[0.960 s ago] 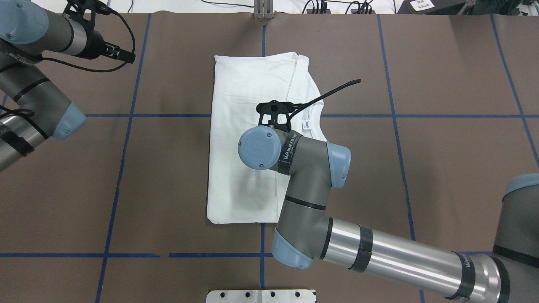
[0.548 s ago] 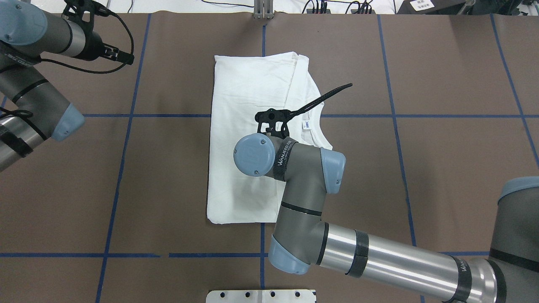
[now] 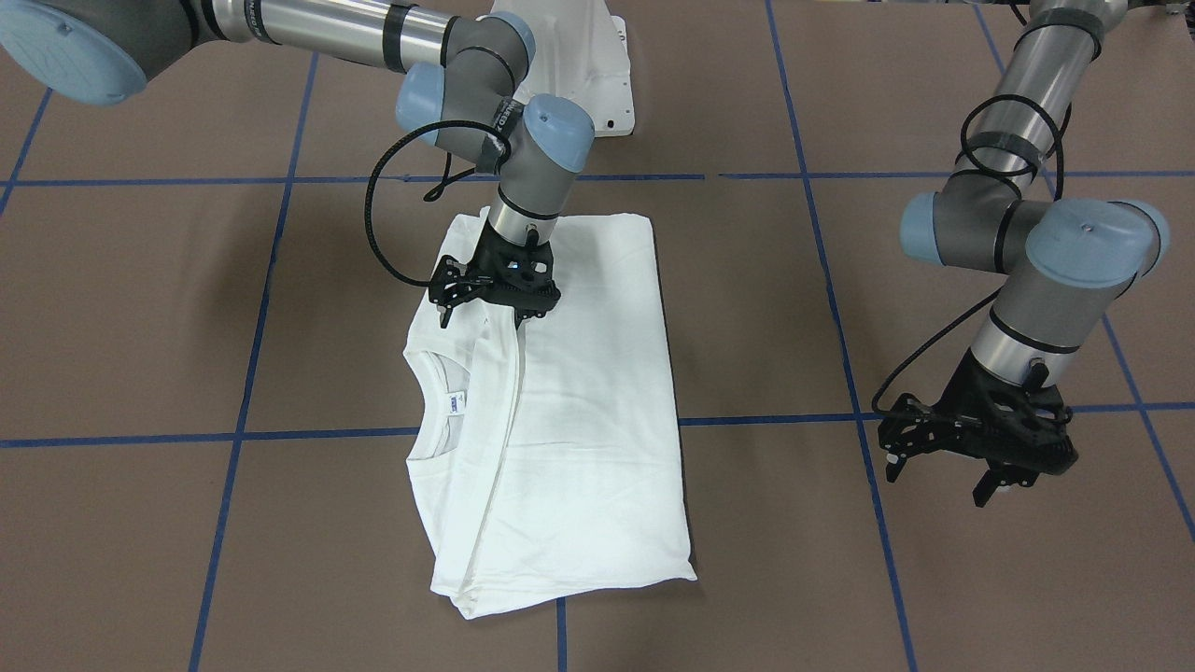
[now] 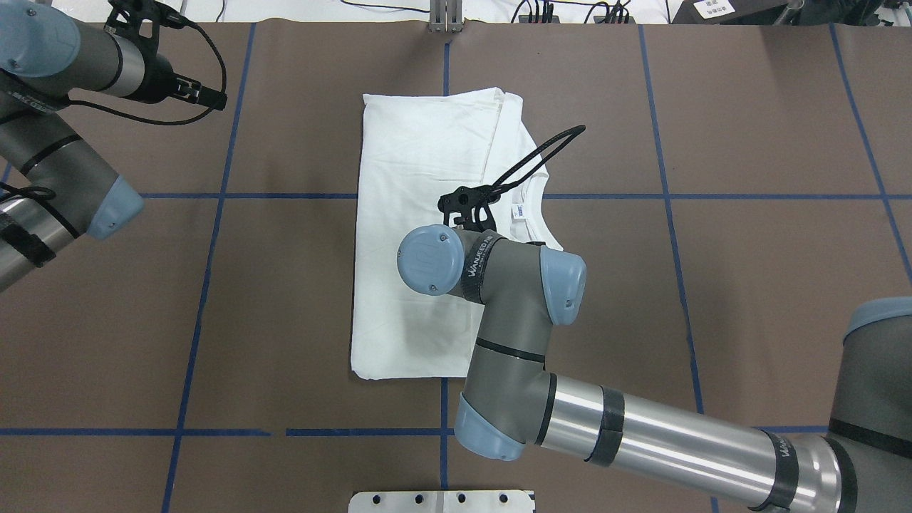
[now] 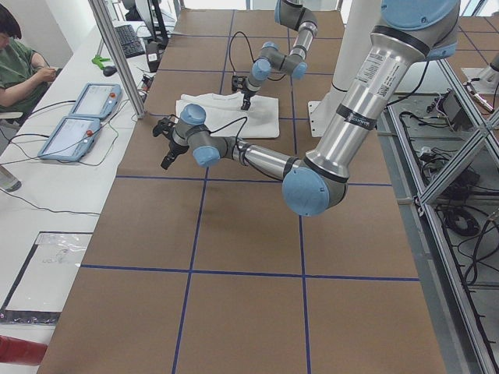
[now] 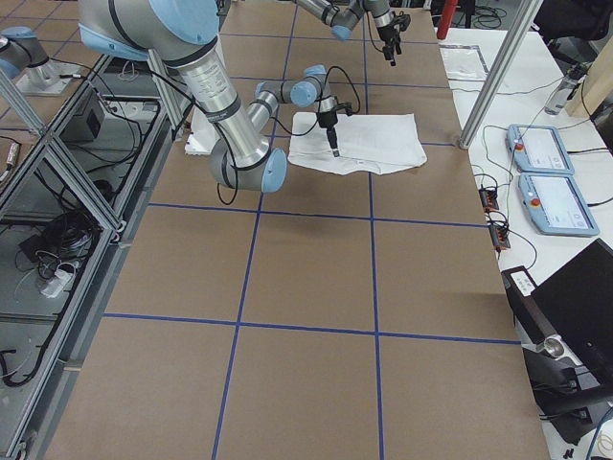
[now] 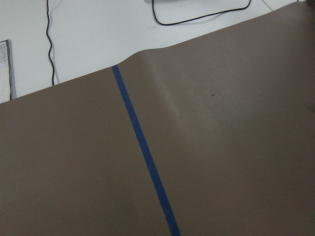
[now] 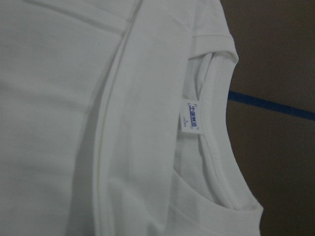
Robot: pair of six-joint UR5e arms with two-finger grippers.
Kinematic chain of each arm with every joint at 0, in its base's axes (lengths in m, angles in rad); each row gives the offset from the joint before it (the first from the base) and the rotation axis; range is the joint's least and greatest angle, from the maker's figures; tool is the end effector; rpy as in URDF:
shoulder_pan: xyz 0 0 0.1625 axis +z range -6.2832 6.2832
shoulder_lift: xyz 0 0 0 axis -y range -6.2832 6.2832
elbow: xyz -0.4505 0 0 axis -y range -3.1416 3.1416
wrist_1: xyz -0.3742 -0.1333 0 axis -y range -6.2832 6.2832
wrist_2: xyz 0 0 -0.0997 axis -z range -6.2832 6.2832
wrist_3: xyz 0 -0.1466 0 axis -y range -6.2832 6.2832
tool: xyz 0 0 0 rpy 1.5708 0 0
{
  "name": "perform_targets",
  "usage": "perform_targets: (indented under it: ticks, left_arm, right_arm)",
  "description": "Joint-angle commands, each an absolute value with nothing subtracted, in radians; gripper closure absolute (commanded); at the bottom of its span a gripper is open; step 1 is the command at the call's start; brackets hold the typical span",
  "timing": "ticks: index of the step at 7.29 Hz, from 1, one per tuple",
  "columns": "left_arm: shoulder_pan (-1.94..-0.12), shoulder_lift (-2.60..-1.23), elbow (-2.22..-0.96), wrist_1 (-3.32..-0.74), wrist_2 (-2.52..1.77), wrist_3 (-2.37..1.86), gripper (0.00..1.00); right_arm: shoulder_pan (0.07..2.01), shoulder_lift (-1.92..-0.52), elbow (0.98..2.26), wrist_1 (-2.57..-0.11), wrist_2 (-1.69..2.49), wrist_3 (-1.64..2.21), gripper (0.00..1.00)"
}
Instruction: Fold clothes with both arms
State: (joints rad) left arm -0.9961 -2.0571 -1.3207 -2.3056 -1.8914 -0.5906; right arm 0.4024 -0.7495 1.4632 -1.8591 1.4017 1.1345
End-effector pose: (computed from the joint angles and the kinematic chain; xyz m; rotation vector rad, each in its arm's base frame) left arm 0.3321 -0.6731 0.4694 0.6412 0.7757 0.1411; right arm -0.6403 -0.4442 0.3149 0.3249 -0.3198 0.0027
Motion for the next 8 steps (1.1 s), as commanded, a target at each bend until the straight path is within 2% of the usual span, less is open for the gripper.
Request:
perform_targets:
  ticks: [1, 2, 4, 6, 8]
  left_arm:
    - [-0.996, -2.057, -1.321, -2.306, -1.891, -0.591, 0.00]
    - [-0.996, -2.057, -1.321, -2.307, -1.891, -0.591, 0.00]
    - [-0.996, -2.059, -1.321, -2.307, -1.891, -0.591, 0.00]
    - [-0.996, -2.057, -1.321, -2.306, -1.891, -0.591, 0.00]
    - [-0.996, -2.057, -1.321, -2.306, -1.891, -0.591, 0.00]
  right_arm:
    - [0.432, -0.837, 1.604, -1.992, 1.402, 1.028, 0.00]
    - [0.436, -0.953, 1.717, -2.000, 1.402, 0.997, 0.00]
    - [0.443, -1.089, 1.822, -2.000, 1.396, 0.991, 0.00]
    - [0.434, -1.063, 1.835, -1.974, 1.402, 1.009, 0.00]
    - [0.413, -0.956, 1.829, -1.924, 1.464, 1.143, 0.00]
